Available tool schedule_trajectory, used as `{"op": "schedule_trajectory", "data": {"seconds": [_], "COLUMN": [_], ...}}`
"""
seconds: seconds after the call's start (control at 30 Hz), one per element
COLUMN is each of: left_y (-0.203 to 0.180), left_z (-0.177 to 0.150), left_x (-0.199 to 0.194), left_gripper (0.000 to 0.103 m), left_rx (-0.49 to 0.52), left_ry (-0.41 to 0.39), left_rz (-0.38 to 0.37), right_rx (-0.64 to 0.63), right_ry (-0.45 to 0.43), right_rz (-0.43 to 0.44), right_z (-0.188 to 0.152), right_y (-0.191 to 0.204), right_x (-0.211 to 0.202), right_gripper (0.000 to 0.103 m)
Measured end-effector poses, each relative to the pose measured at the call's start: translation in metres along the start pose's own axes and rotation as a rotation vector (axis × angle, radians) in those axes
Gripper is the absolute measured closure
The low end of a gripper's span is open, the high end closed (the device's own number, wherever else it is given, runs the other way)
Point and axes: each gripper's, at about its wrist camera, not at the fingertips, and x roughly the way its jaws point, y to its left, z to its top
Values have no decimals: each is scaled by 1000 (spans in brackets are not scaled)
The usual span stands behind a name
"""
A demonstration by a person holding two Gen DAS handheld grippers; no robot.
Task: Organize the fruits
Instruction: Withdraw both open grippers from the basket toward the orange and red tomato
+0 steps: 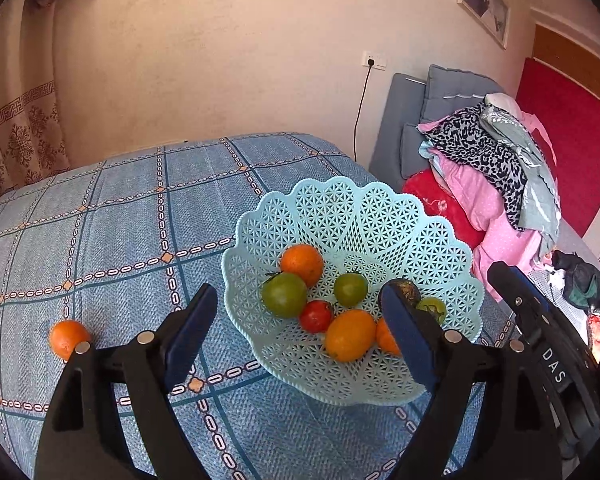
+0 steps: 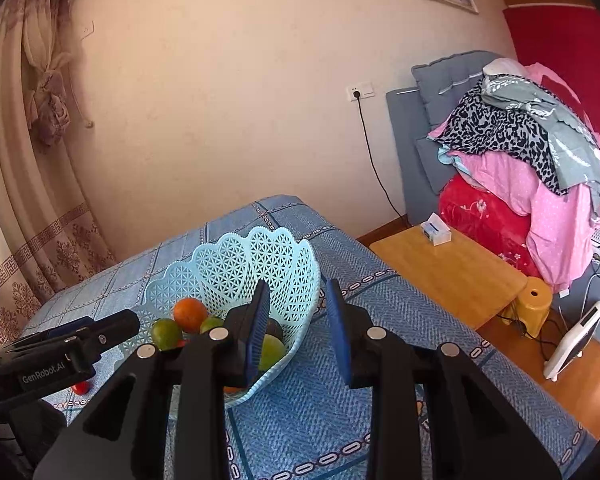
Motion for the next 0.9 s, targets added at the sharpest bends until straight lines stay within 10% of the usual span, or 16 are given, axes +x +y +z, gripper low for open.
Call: {"op": "schedule_trajectory", "data": {"seconds": [0.9], "left_y": [36], "left_z": [-8], "left_x": [-21], "left_gripper": [5], "left_rx": [-51], "left_ry": [-26], "left_rz": [80], "right_rx": [-52], "right_ry": [5], "right_rz": [1], "right_z": [-2], "right_y": [12], "right_x": [-1], "right_gripper": [56]}}
